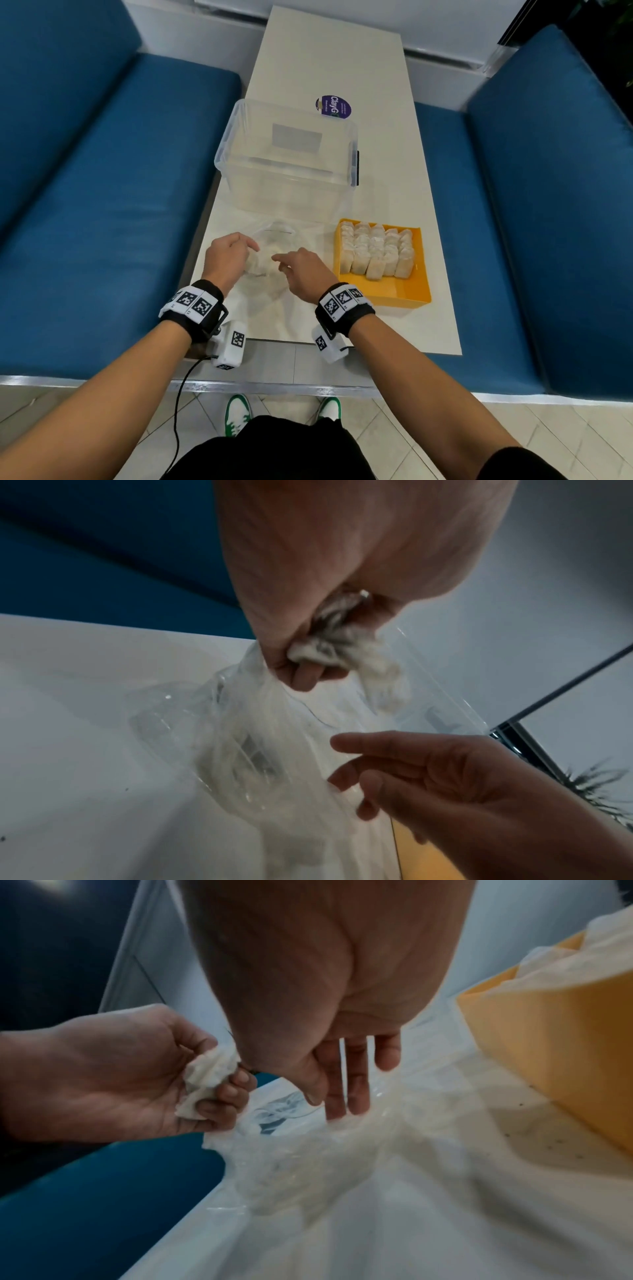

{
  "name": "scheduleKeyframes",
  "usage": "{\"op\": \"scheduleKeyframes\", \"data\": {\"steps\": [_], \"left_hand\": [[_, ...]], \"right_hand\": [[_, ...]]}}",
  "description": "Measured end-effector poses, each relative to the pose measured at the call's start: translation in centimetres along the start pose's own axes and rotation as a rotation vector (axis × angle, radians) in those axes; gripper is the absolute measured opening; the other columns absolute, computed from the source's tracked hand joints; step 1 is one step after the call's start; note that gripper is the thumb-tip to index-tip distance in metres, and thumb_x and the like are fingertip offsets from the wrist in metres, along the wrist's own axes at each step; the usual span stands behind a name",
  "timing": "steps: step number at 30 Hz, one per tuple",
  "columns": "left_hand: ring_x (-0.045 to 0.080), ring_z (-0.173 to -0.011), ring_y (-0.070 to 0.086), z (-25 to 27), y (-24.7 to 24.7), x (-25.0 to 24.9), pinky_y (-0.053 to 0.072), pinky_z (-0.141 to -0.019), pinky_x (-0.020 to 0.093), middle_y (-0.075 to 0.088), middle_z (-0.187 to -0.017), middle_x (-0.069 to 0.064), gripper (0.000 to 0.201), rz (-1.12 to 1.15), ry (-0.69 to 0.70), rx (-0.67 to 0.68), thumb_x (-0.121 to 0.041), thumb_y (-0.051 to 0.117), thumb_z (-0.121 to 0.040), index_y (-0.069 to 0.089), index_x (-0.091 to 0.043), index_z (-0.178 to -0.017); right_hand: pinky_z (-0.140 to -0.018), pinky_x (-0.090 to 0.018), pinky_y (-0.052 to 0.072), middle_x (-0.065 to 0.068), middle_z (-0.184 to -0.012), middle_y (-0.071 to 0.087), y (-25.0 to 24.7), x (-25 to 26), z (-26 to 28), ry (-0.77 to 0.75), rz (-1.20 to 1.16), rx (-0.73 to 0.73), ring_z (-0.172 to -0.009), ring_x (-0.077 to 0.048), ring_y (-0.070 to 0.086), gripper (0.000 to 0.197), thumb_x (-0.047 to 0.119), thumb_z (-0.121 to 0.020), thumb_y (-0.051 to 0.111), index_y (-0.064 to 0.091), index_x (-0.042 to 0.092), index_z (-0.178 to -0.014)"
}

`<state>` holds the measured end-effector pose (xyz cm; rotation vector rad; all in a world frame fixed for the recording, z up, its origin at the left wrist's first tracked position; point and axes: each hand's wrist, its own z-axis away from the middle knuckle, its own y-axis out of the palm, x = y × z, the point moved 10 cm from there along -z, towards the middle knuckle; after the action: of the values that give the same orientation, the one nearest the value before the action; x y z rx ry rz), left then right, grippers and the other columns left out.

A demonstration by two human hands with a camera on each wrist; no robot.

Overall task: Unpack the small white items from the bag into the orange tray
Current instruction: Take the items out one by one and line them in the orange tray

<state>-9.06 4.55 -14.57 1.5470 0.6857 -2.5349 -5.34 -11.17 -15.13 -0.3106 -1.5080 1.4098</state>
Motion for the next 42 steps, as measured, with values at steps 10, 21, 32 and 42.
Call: {"op": "scheduleKeyframes", "data": {"steps": [10, 21, 32, 42], "left_hand": [[0.022, -0.076, 0.052, -0.2, -1.6, -0.9, 0.036, -0.058, 0.029, 0.057, -0.075, 0.001, 0.037, -0.371, 0.188, -0.104, -0.038, 0.079, -0.083, 0.056, -0.012, -0.073], [0.034, -0.116, 0.062, -1.9, -1.5, 4.0, 0.046, -0.085, 0.031, 0.067, -0.127, 0.016, 0.04, -0.63, -0.049, 0.047, -0.034, 0.072, -0.094, 0.071, -0.006, -0.121], [0.025, -0.061, 0.049, -2.7, -0.5, 6.4, 0.04, -0.055, 0.032, 0.062, -0.082, 0.012, 0.014, -0.237, -0.189, 0.161, -0.025, 0.063, -0.1, 0.07, -0.013, -0.099], [0.033, -0.114, 0.064, -2.0, -1.2, 4.9, 0.053, -0.093, 0.038, 0.067, -0.129, 0.013, 0.051, -0.651, -0.122, 0.152, -0.045, 0.066, -0.098, 0.065, -0.008, -0.133]], "right_hand": [[-0.096, -0.043, 0.038, -0.008, -0.109, 0.071, 2.4, 1.2, -0.3, -0.047, 0.415, 0.027, -0.11, -0.028, 0.055, 0.035, 0.043, -0.099, 0.053, 0.067, 0.018, -0.12], [-0.104, -0.043, 0.043, -0.017, -0.132, 0.053, 3.2, 3.2, 0.0, -0.09, 0.039, -0.014, -0.122, -0.034, 0.049, 0.056, 0.031, -0.095, 0.066, 0.051, 0.003, -0.141], [-0.097, -0.041, 0.042, -0.012, -0.126, 0.056, 5.2, 3.3, -0.5, -0.066, -0.133, 0.069, -0.111, -0.031, 0.048, 0.062, 0.015, -0.083, 0.074, 0.051, 0.017, -0.14], [-0.087, -0.036, 0.045, -0.01, -0.103, 0.062, 4.0, 0.5, -0.4, 0.097, -0.282, -0.1, -0.095, -0.027, 0.056, 0.02, 0.013, -0.088, 0.07, 0.068, 0.007, -0.107]]}}
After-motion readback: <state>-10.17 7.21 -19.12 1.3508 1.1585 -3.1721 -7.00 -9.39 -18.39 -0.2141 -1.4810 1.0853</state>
